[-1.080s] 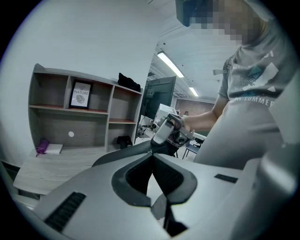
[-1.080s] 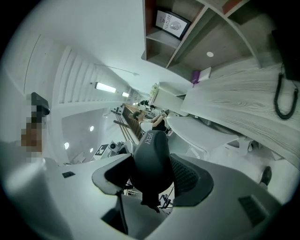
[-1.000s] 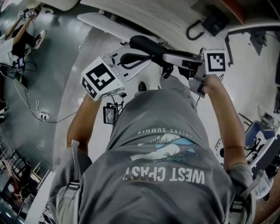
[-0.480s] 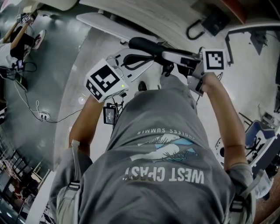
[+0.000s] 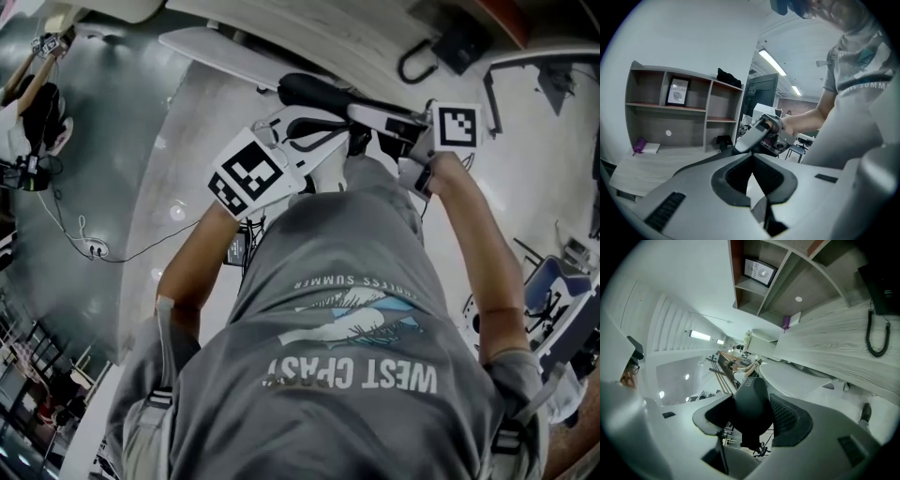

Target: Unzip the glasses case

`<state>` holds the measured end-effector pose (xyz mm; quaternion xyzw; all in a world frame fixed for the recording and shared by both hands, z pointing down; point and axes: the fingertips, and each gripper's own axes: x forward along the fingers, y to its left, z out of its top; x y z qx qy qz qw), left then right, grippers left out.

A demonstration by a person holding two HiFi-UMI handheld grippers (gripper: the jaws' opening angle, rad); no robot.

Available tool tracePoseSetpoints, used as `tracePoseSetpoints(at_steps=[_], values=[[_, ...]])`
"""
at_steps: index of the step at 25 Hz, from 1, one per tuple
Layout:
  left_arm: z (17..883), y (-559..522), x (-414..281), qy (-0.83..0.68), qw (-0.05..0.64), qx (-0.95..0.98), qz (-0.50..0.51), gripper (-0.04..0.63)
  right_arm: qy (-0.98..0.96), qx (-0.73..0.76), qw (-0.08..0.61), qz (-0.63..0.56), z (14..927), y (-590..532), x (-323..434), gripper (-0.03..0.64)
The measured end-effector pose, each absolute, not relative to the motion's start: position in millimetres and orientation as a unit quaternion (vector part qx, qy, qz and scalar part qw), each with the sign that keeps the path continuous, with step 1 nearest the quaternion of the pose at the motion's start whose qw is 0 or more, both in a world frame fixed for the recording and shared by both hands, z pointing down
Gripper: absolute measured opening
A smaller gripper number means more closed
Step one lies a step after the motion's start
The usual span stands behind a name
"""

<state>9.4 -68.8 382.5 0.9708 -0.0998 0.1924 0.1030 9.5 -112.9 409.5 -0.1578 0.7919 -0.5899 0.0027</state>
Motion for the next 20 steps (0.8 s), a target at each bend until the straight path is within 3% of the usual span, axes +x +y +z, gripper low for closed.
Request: tracePoseSetpoints(at_steps=[11,20], values=[[400.5,-99.2,50.5,-0.124,0.097,0.966,0.204,0.006,0.772,-0.191,0.042,-0.604,431.3,-143.5,53.4,0.249],[433.4,-140.3,67.3,-0.140,0.130,0.957,0.218,0.006,0.774,-0.213,0.039,-0.596,458.5,-182.2,82.5,0.249]])
